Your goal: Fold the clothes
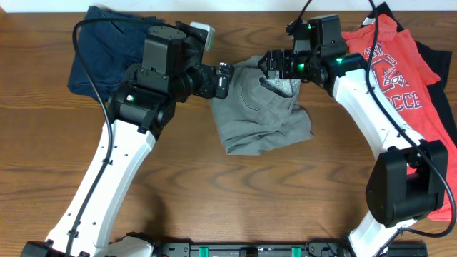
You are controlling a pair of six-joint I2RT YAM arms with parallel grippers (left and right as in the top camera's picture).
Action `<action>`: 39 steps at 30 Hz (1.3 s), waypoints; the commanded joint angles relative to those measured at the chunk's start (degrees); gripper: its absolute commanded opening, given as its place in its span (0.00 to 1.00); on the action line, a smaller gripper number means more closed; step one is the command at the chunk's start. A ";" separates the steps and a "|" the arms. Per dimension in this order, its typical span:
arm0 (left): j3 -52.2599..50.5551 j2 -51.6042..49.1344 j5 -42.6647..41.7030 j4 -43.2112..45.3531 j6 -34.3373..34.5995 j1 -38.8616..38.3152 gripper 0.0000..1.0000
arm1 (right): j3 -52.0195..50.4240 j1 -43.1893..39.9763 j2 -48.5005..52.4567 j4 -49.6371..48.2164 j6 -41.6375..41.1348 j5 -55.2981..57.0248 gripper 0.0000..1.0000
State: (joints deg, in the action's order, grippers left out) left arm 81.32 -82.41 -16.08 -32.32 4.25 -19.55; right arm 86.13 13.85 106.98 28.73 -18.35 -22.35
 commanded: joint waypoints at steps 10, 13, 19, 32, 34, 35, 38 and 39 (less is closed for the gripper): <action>0.87 0.04 0.76 -0.39 -1.05 0.26 0.98 | 0.02 -3.69 -1.92 1.03 -20.52 -11.72 0.99; 0.79 0.04 0.76 -0.70 -1.18 0.24 0.98 | 0.02 -3.72 -1.92 1.07 -20.65 -15.61 0.99; 0.66 0.04 0.74 -0.83 -1.18 0.24 0.98 | -0.68 -3.69 -1.86 0.76 -20.74 -16.02 0.97; 0.66 0.04 0.74 -1.11 -1.16 0.24 0.98 | -8.50 -1.36 -0.74 -13.05 -23.85 -15.30 0.96; 0.66 0.04 0.74 -1.14 -1.16 0.24 0.98 | -8.92 -1.27 0.37 -16.17 -23.82 -11.54 0.98; 0.66 0.04 0.74 -1.14 -1.16 0.24 0.98 | -8.92 -1.22 1.05 -17.07 -23.82 -10.25 0.99; 0.66 0.04 0.74 -1.11 -1.16 0.24 0.98 | -8.94 -1.18 4.48 -21.22 -22.73 -6.71 0.99; 0.66 0.04 0.74 -1.11 -1.16 0.24 0.98 | -8.94 -1.18 5.86 -22.86 -21.90 -6.01 0.99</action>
State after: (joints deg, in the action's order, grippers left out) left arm 81.32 -82.41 -16.05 -33.26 4.05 -19.55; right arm 77.60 12.34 108.42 7.70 -41.58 -33.19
